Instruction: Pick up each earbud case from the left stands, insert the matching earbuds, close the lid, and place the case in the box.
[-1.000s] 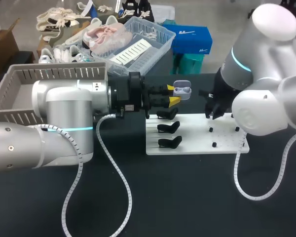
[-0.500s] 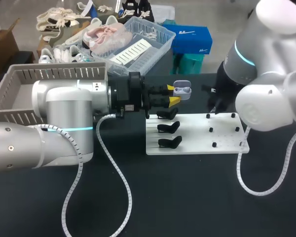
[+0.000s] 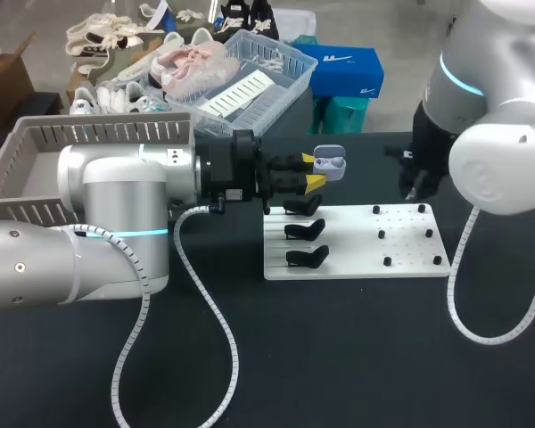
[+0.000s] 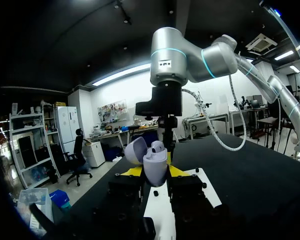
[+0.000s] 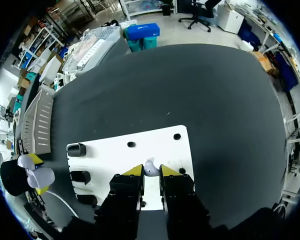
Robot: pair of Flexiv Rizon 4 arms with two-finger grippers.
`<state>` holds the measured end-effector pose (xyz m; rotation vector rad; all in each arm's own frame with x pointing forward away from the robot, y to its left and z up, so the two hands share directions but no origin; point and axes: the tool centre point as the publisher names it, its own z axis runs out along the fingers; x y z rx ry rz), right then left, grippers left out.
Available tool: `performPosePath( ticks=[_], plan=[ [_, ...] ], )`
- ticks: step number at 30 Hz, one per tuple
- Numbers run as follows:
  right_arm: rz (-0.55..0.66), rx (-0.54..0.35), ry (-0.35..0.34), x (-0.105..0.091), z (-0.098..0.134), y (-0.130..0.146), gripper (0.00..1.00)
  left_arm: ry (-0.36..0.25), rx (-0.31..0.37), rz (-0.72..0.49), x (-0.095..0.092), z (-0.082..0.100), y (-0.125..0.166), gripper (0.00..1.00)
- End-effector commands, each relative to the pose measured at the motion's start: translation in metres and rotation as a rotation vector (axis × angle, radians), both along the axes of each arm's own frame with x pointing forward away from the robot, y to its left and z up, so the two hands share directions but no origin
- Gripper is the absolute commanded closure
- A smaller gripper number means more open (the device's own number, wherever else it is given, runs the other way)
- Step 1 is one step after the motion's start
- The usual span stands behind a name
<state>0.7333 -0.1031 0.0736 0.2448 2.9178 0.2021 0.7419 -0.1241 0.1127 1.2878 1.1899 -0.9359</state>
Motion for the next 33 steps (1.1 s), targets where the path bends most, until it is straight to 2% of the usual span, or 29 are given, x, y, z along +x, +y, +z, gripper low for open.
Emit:
performPosePath(
  ticks=[1,7,14,21,33],
  plan=[
    [0.007,0.011,-0.026,-0.026,0.016,-0.015,1.0,-0.002,-0.002,0.004,0.0,-0.001,0.0,1.0],
    [0.091,-0.013,0.003,-0.047,0.029,-0.026,1.0,-0.002,-0.002,0.004,0.0,-0.001,0.0,1.0],
    [0.316,-0.127,-0.003,-0.057,0.056,-0.017,1.0,-0.002,-0.002,0.004,0.0,-0.001,0.0,1.0],
    [0.462,-0.189,-0.033,-0.053,0.081,0.004,1.0,-0.002,-0.002,0.004,0.0,-0.001,0.0,1.0],
    [0.701,-0.144,-0.109,-0.039,0.109,0.042,1.0,-0.002,-0.002,0.004,0.0,-0.001,0.0,1.0]
  ],
)
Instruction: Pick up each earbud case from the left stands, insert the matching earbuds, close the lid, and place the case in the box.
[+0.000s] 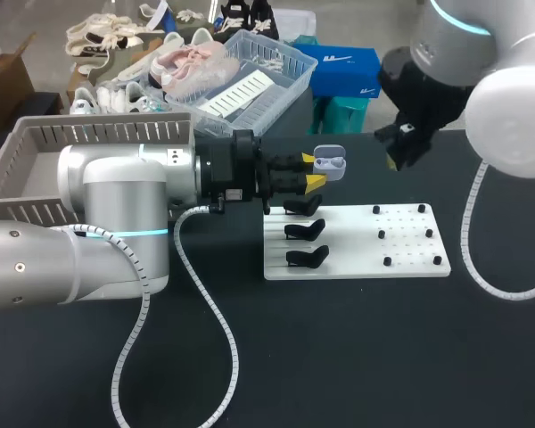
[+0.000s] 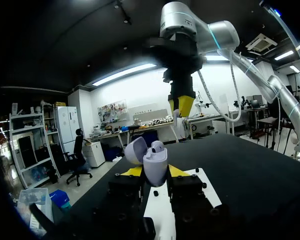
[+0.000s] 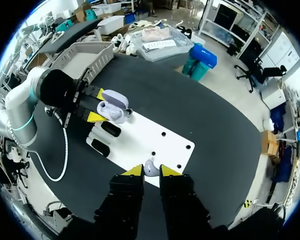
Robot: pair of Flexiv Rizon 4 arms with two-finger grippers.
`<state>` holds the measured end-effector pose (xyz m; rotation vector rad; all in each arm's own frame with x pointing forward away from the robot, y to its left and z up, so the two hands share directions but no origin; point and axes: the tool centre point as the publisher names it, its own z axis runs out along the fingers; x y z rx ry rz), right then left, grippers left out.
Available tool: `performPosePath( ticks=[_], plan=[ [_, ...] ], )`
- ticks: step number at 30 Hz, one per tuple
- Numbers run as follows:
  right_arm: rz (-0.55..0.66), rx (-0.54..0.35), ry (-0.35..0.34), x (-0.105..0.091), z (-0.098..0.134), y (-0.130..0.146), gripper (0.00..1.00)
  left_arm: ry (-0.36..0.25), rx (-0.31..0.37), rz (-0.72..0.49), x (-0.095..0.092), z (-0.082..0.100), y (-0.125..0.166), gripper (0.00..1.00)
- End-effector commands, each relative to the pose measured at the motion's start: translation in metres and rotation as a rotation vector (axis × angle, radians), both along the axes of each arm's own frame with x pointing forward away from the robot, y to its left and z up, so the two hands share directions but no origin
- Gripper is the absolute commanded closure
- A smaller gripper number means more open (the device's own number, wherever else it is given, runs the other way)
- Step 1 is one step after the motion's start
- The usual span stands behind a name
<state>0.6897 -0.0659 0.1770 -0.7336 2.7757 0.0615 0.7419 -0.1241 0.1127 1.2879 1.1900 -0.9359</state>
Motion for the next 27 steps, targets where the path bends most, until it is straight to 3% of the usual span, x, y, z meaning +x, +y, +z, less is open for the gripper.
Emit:
performPosePath(
  ticks=[1,8,17,27],
  plan=[
    [0.071,0.039,0.012,0.006,0.007,0.006,1.0,-0.002,-0.002,0.004,0.0,-0.001,0.0,1.0],
    [0.171,0.081,0.009,0.007,0.024,0.017,1.0,-0.002,-0.002,0.004,0.0,-0.001,0.0,1.0],
    [0.182,0.096,-0.02,0.0,0.041,0.034,1.0,-0.002,-0.002,0.004,0.0,-0.001,0.0,1.0],
    [0.137,0.134,0.02,0.002,0.031,0.062,1.0,-0.002,-0.002,0.004,0.0,-0.001,0.0,1.0]
  ],
)
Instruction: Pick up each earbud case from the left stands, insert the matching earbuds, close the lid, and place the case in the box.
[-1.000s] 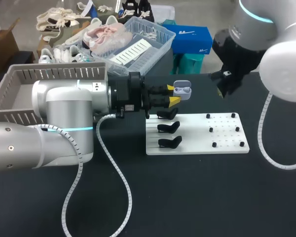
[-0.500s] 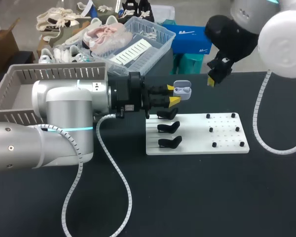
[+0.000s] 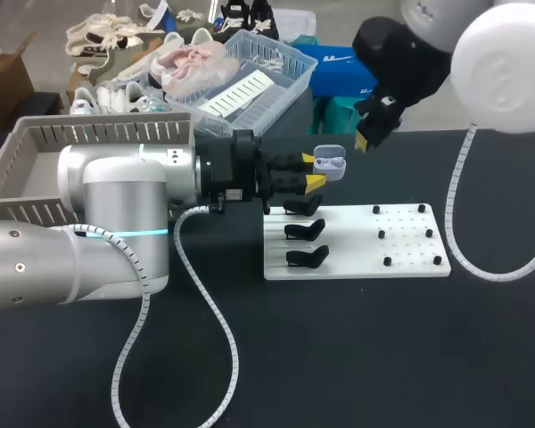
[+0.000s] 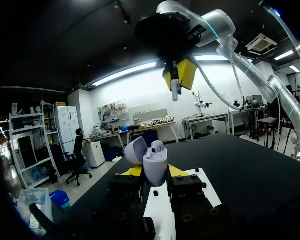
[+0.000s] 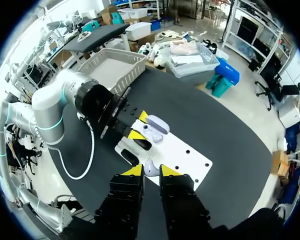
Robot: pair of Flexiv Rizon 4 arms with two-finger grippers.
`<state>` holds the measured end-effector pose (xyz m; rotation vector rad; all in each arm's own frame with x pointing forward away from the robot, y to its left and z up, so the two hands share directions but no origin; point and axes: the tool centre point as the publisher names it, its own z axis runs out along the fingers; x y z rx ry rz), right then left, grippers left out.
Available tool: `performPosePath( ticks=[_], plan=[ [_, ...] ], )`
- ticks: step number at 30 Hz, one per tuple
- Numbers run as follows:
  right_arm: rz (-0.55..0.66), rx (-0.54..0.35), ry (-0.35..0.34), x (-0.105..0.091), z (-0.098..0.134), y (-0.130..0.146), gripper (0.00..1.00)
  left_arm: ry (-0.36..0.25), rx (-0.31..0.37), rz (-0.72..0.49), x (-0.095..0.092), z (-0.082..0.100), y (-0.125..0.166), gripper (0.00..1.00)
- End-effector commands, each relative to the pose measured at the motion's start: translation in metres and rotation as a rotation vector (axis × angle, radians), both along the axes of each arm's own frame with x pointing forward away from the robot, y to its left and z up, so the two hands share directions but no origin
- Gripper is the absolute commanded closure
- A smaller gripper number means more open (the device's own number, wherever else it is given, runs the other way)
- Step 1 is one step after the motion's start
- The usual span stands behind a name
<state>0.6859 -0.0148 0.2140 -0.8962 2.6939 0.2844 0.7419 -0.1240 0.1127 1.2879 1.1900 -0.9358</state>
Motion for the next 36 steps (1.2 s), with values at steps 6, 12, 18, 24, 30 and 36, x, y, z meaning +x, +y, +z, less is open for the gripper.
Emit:
performPosePath(
  ticks=[6,12,18,24,30,36],
  plan=[
    [0.017,-0.01,0.005,0.004,-0.014,0.03,1.0,-0.002,-0.002,0.004,0.0,-0.001,0.0,1.0],
    [0.055,-0.077,-0.036,0.005,-0.019,0.041,1.0,-0.002,-0.002,0.004,0.0,-0.001,0.0,1.0],
    [0.066,-0.096,-0.028,0.009,-0.025,0.044,1.0,-0.002,-0.002,0.004,0.0,-0.001,0.0,1.0],
    [0.086,-0.118,-0.018,0.016,-0.033,0.049,1.0,-0.002,-0.002,0.004,0.0,-0.001,0.0,1.0],
    [0.089,-0.111,-0.006,0.024,-0.037,0.05,1.0,-0.002,-0.002,0.004,0.0,-0.001,0.0,1.0],
    [0.09,-0.111,0.0,0.027,-0.04,0.049,1.0,-0.002,-0.002,0.004,0.0,-0.001,0.0,1.0]
  ],
)
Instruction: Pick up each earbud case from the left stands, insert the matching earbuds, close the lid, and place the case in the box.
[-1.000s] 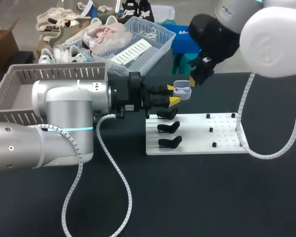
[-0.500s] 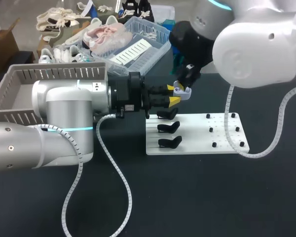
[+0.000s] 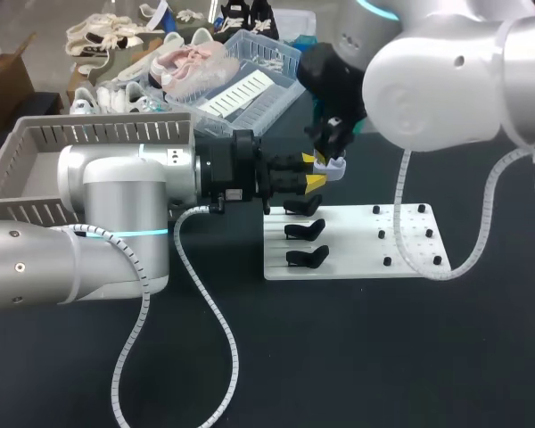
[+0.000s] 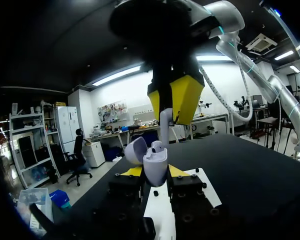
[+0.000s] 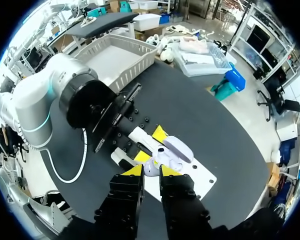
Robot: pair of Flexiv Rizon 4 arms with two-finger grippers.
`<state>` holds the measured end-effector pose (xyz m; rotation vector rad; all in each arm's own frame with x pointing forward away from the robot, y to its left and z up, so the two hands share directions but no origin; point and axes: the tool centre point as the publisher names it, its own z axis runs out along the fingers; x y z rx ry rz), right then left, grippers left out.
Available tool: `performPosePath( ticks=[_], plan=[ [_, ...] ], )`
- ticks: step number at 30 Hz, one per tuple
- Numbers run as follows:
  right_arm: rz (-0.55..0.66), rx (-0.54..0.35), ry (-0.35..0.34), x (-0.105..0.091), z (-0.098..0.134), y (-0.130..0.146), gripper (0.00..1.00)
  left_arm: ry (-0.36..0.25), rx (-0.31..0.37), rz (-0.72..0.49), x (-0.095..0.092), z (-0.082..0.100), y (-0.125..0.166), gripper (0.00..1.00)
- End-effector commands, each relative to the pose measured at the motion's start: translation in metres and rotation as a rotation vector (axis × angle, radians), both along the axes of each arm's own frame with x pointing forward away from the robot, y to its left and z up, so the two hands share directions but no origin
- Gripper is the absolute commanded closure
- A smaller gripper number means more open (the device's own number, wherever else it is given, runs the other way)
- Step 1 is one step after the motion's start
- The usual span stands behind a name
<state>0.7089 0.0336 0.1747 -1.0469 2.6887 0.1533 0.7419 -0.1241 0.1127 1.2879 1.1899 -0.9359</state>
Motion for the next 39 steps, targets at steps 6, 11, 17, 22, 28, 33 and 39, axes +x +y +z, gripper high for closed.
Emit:
performPosePath(
  ticks=[6,11,17,22,28,33,39],
  plan=[
    [-0.006,-0.01,0.011,0.01,-0.004,-0.003,1.0,-0.002,-0.002,0.004,0.0,-0.001,0.0,1.0],
    [-0.007,-0.013,0.019,0.013,-0.007,-0.003,1.0,-0.002,-0.002,0.004,0.0,-0.001,0.0,1.0],
    [-0.008,-0.011,0.025,0.014,-0.01,-0.003,1.0,-0.002,-0.002,0.004,0.0,-0.001,0.0,1.0],
    [-0.011,-0.009,0.029,0.015,-0.011,-0.003,1.0,-0.002,-0.002,0.004,0.0,-0.001,0.0,1.0],
    [-0.014,-0.009,0.029,0.017,-0.012,-0.003,1.0,-0.002,-0.002,0.004,0.0,-0.001,0.0,1.0],
    [-0.01,-0.007,0.029,0.017,-0.013,-0.002,1.0,-0.002,-0.002,0.004,0.0,-0.001,0.0,1.0],
    [-0.007,-0.006,0.03,0.017,-0.014,-0.001,1.0,-0.002,-0.002,0.004,0.0,-0.001,0.0,1.0]
  ],
)
